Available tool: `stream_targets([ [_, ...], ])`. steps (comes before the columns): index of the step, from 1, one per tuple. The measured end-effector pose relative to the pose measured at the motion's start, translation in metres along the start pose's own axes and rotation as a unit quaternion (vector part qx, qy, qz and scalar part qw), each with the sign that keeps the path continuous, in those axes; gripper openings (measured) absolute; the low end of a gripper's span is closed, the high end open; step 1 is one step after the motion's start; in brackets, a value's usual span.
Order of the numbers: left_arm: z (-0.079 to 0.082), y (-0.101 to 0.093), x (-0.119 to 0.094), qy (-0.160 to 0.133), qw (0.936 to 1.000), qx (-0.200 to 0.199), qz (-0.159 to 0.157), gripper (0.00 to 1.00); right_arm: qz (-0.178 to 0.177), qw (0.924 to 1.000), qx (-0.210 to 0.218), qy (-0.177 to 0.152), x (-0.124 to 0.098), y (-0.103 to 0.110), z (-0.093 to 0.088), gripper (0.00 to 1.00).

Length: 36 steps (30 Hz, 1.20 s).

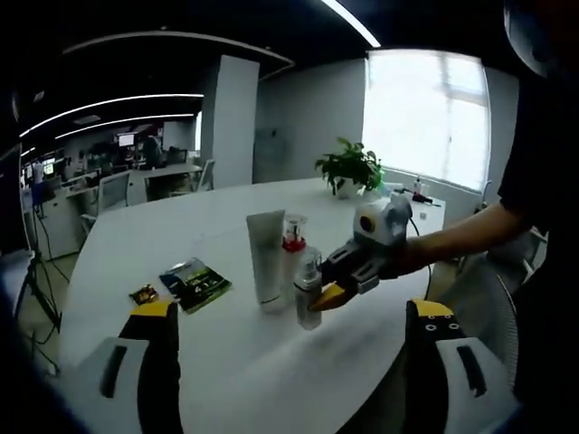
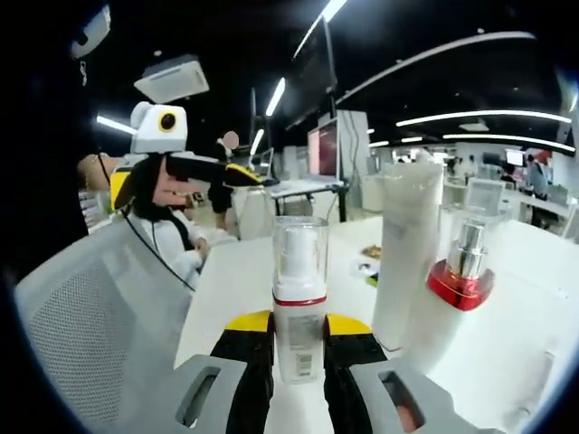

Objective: Arrange the skincare products in the storage area until every visible bottle or jar stands upright without overlapping.

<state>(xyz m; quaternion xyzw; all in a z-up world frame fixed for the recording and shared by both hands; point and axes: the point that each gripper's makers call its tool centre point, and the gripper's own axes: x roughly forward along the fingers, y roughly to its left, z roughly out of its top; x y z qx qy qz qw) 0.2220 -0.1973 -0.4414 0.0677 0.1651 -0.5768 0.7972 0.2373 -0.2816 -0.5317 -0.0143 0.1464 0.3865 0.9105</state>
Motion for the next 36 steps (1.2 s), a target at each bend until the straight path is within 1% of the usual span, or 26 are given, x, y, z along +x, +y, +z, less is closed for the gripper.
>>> stream_targets([
  [4, -0.006, 0.007, 0.003, 0.005, 1.0, -0.003, 0.005, 0.97, -0.001, 0.9999, -0.009, 0.007, 0.007, 0.001, -0.008, 0.11],
  [8, -0.006, 0.008, 0.004, 0.007, 0.9999, -0.004, 0.007, 0.97, -0.007, 0.9999, -0.01, 0.005, 0.01, -0.001, -0.013, 0.12],
  [13, -0.012, 0.01, 0.007, 0.014, 0.9999, -0.005, 0.006, 0.96, -0.009, 0.9998, -0.019, 0.007, 0.012, -0.002, -0.019, 0.12],
  [17, -0.012, 0.009, 0.009, 0.016, 0.9998, -0.005, 0.004, 0.96, -0.009, 0.9998, -0.018, 0.003, 0.012, -0.003, -0.019, 0.12],
  [22, -0.013, 0.009, 0.011, 0.018, 0.9998, -0.003, 0.001, 0.96, -0.004, 0.9998, -0.017, 0.009, 0.013, -0.003, -0.024, 0.12],
  [26, -0.013, 0.008, 0.012, 0.018, 0.9998, -0.002, -0.001, 0.96, -0.001, 1.0, -0.006, 0.004, 0.014, -0.002, -0.024, 0.12],
  [31, -0.014, 0.007, 0.012, 0.019, 0.9998, -0.002, -0.003, 0.96, 0.014, 0.9994, -0.022, 0.02, 0.014, 0.003, -0.025, 0.13],
  [36, -0.015, 0.008, 0.013, 0.021, 0.9998, -0.003, -0.005, 0.95, 0.013, 0.9989, -0.03, 0.035, 0.013, 0.004, -0.029, 0.14],
])
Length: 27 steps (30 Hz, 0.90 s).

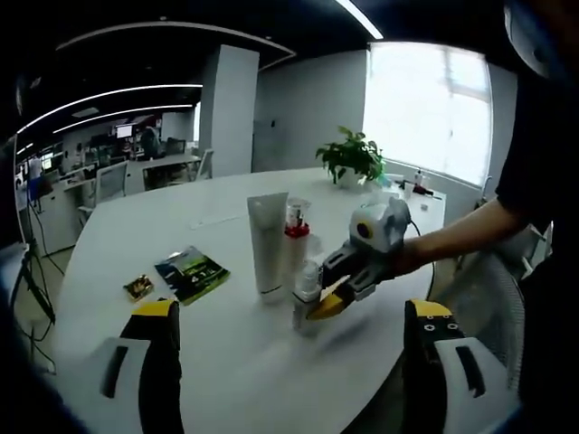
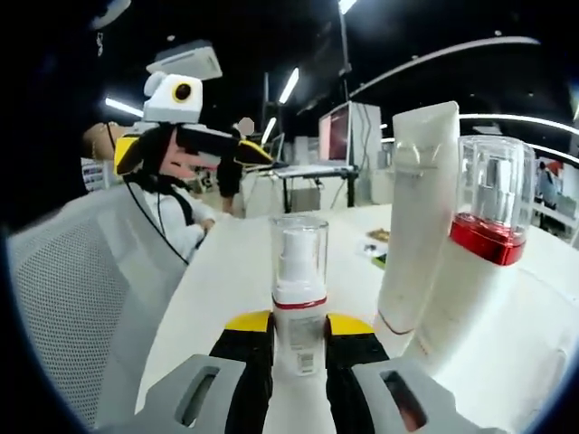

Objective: Arrange the skincare products in the storage area until every visible bottle or jar stands upright without overlapping.

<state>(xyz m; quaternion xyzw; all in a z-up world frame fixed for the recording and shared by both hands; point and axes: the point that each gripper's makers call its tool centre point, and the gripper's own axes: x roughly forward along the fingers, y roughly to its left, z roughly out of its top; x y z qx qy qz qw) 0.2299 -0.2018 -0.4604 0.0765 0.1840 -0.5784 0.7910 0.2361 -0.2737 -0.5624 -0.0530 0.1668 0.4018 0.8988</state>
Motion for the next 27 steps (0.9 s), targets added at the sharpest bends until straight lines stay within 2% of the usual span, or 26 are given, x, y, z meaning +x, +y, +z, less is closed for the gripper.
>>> stream_targets([
  [4, 0.001, -0.002, 0.001, 0.002, 1.0, 0.003, -0.002, 0.95, 0.003, 1.0, -0.001, 0.009, -0.001, -0.001, -0.006, 0.16],
  [10, 0.001, -0.004, 0.002, 0.005, 1.0, 0.002, -0.006, 0.95, -0.019, 0.9986, -0.011, 0.049, -0.002, -0.007, -0.023, 0.16],
  [15, 0.001, -0.005, 0.004, 0.009, 0.9999, 0.002, -0.007, 0.95, -0.045, 0.9972, 0.013, 0.059, -0.002, -0.009, -0.033, 0.16],
  [20, 0.004, -0.005, 0.005, 0.009, 0.9999, 0.003, -0.011, 0.95, -0.048, 0.9966, 0.018, 0.065, 0.001, -0.004, -0.034, 0.15],
  [27, 0.004, -0.002, 0.002, 0.012, 0.9999, 0.001, -0.012, 0.94, -0.061, 0.9949, 0.019, 0.078, 0.0, -0.012, -0.041, 0.12],
])
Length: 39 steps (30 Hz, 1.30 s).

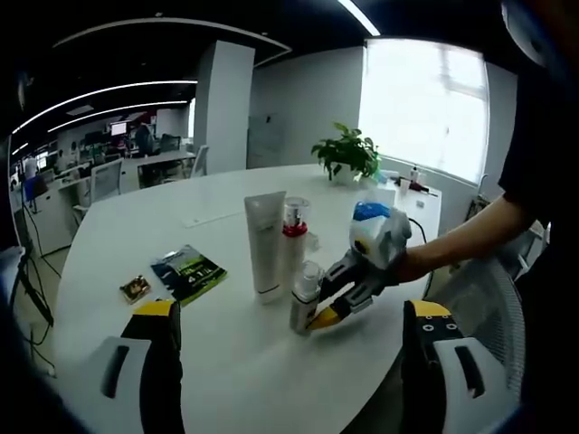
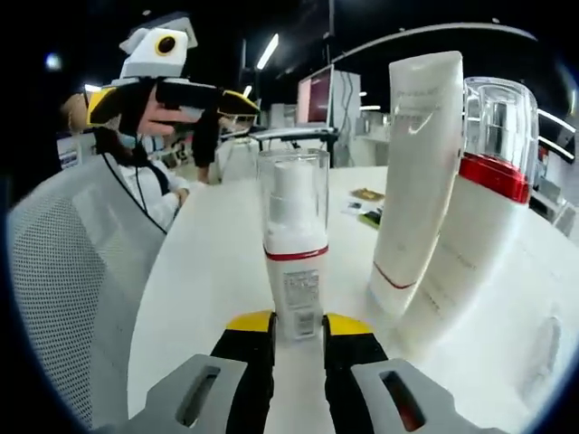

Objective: Arrange the skincare products in the storage area until every visible bottle or jar stands upright without overlapping.

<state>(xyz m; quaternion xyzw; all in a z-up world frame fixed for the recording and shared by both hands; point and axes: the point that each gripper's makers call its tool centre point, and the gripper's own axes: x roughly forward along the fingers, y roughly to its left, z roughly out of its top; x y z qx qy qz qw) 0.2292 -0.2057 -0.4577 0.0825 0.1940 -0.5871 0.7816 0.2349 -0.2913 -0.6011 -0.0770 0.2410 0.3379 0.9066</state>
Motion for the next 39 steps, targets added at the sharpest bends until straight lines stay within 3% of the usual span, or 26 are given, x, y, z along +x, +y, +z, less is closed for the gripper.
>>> stream_targets([
  [19, -0.006, 0.005, 0.001, 0.009, 0.9999, -0.006, -0.002, 0.94, 0.003, 0.9998, -0.015, 0.016, 0.007, -0.03, -0.003, 0.12],
  [39, -0.007, 0.01, 0.007, 0.009, 0.9999, -0.008, -0.005, 0.94, 0.014, 0.9991, -0.03, 0.028, 0.009, -0.034, -0.004, 0.12],
])
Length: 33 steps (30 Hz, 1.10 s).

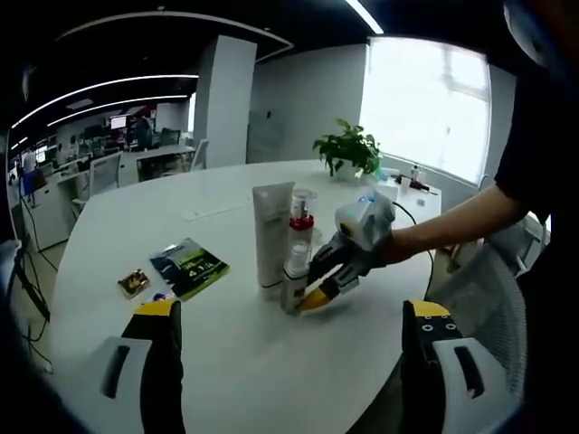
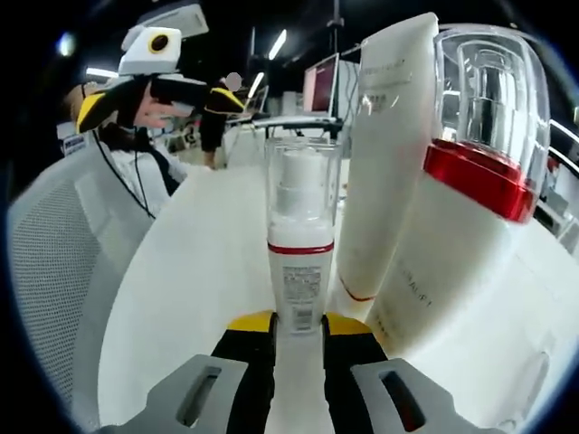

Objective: Arrange the skincare products in the storage area until every visible bottle or jar stands upright without overlapping.

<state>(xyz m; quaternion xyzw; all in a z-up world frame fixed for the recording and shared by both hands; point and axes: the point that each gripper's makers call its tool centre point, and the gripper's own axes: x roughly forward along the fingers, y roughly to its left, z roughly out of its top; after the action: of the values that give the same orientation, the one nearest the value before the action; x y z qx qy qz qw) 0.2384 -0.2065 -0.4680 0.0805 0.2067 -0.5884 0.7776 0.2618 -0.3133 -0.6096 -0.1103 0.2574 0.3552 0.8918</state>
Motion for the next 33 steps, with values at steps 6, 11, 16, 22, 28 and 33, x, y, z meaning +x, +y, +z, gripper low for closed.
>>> stream_targets([
  [6, -0.001, 0.0, -0.001, 0.001, 1.0, 0.0, 0.002, 0.94, 0.003, 1.0, -0.002, 0.001, 0.0, -0.003, 0.0, 0.12],
  [11, -0.001, 0.0, -0.001, 0.002, 1.0, 0.001, 0.003, 0.94, 0.003, 1.0, 0.002, 0.0, 0.0, -0.002, 0.001, 0.14],
  [16, -0.001, -0.001, -0.002, 0.001, 1.0, 0.002, 0.003, 0.94, 0.004, 1.0, 0.005, 0.004, -0.001, 0.0, 0.0, 0.15],
  [22, 0.0, 0.0, -0.004, 0.002, 1.0, 0.002, 0.005, 0.94, -0.001, 0.9999, 0.008, 0.01, -0.007, 0.003, -0.001, 0.16],
  [28, 0.006, -0.002, -0.007, -0.003, 1.0, 0.005, 0.004, 0.94, -0.006, 0.9997, 0.013, 0.017, -0.02, 0.006, -0.003, 0.18],
  [33, 0.008, -0.004, -0.008, -0.005, 1.0, 0.006, 0.003, 0.94, -0.016, 0.9994, 0.025, 0.016, -0.032, 0.009, -0.001, 0.22],
])
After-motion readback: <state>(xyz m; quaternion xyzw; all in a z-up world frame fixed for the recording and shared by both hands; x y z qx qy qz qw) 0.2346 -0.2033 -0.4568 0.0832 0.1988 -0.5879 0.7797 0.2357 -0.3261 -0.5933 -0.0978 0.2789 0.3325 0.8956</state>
